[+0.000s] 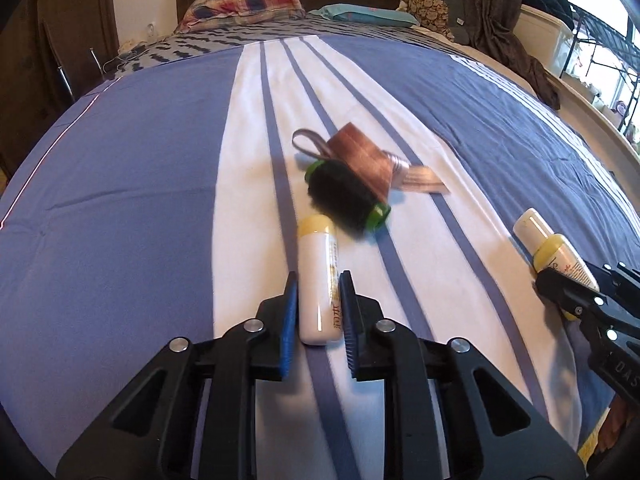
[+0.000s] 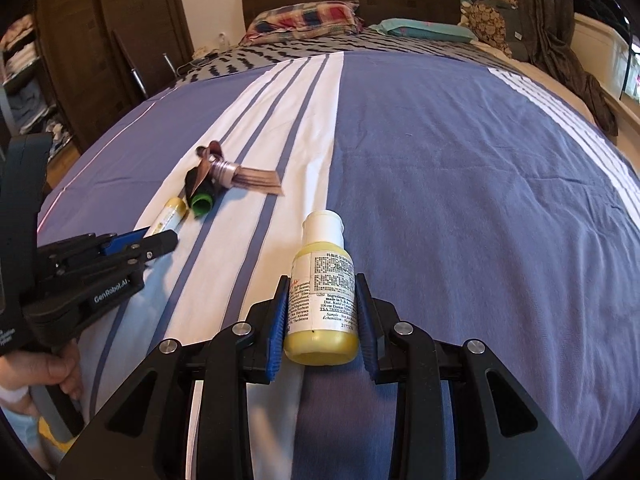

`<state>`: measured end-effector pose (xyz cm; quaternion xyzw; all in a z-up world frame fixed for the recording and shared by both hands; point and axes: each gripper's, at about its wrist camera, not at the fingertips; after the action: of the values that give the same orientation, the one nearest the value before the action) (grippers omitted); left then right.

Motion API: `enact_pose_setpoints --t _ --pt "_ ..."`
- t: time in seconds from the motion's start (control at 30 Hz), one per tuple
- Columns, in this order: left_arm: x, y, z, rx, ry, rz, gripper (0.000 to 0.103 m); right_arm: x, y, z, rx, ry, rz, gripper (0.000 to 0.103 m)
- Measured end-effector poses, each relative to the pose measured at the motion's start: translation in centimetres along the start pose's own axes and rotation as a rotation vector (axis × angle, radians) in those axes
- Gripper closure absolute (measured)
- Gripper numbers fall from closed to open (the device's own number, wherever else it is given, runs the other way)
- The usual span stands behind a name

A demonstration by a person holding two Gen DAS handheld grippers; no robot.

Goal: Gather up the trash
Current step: 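Grasp the yellow lotion bottle with the right tool while the left tool grasps the white tube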

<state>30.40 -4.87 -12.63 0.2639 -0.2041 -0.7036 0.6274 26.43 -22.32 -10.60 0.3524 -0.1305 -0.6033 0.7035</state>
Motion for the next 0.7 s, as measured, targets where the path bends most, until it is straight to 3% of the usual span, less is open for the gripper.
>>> enact_pose_setpoints --t 0.27,0.7 --pt "0.2 -4.3 3.5 0.024 0.014 -0.036 0.085 -1.9 -3.9 2.8 -0.009 -0.047 0.061 0.071" --pt "0.5 -11.7 11.0 0.048 -0.043 -0.038 0.085 -3.8 -9.5 9.2 0.035 0.008 0.037 0.071"
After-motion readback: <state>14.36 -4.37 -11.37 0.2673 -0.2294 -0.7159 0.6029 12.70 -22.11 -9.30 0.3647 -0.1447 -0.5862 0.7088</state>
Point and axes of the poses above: each gripper's, at about its wrist camera, not at the fingertips, and z roughly against the way its jaws point, x to its right, y to its top, and after that the axes turned 11 degrees about y, right-handed
